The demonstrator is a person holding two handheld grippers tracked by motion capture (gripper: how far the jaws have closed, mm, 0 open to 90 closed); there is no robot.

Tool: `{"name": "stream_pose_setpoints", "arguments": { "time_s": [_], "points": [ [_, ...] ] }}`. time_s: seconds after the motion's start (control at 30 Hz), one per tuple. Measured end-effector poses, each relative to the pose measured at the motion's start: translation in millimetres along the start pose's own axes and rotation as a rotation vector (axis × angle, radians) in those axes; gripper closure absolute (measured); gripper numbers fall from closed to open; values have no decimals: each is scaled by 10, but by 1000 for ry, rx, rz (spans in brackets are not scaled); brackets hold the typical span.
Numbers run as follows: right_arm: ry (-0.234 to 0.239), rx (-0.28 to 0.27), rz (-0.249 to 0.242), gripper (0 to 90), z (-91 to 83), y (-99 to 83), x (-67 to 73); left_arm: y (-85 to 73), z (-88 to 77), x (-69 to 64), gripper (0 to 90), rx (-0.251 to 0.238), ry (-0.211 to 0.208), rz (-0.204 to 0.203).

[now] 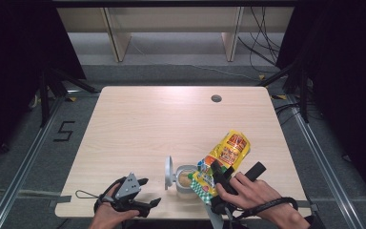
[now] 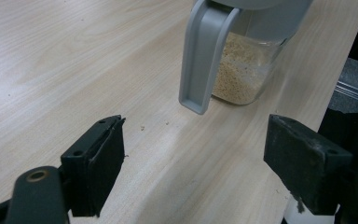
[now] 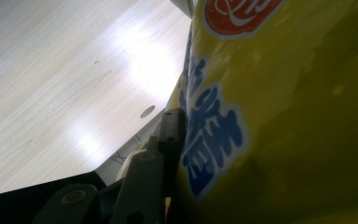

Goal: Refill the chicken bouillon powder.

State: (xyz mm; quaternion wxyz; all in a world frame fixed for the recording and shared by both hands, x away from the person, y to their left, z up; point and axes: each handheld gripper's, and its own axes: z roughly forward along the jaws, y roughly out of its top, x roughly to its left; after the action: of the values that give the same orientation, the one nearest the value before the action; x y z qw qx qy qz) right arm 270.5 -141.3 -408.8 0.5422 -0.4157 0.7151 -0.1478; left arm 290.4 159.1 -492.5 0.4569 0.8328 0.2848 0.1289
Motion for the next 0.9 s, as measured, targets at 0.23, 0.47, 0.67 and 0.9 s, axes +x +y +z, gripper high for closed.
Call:
{"name": "stream_pose_setpoints", "arguments": {
  "time_s": [0.23,0.47,0.67,0.9],
  "points": [
    [-3,-4,23,735,-14,-27,-1,-3,1,-13,196,0,3,-18],
    [-1,-12,81,736,-2,-47,66,-2,5,1,196,1,0,-1],
    [1,-21,162,736,15,-39,110,-2,2,4,196,-6,0,1],
    [2,-25,173,736,15,-41,128,0,2,2,196,-5,1,1]
  ]
}}
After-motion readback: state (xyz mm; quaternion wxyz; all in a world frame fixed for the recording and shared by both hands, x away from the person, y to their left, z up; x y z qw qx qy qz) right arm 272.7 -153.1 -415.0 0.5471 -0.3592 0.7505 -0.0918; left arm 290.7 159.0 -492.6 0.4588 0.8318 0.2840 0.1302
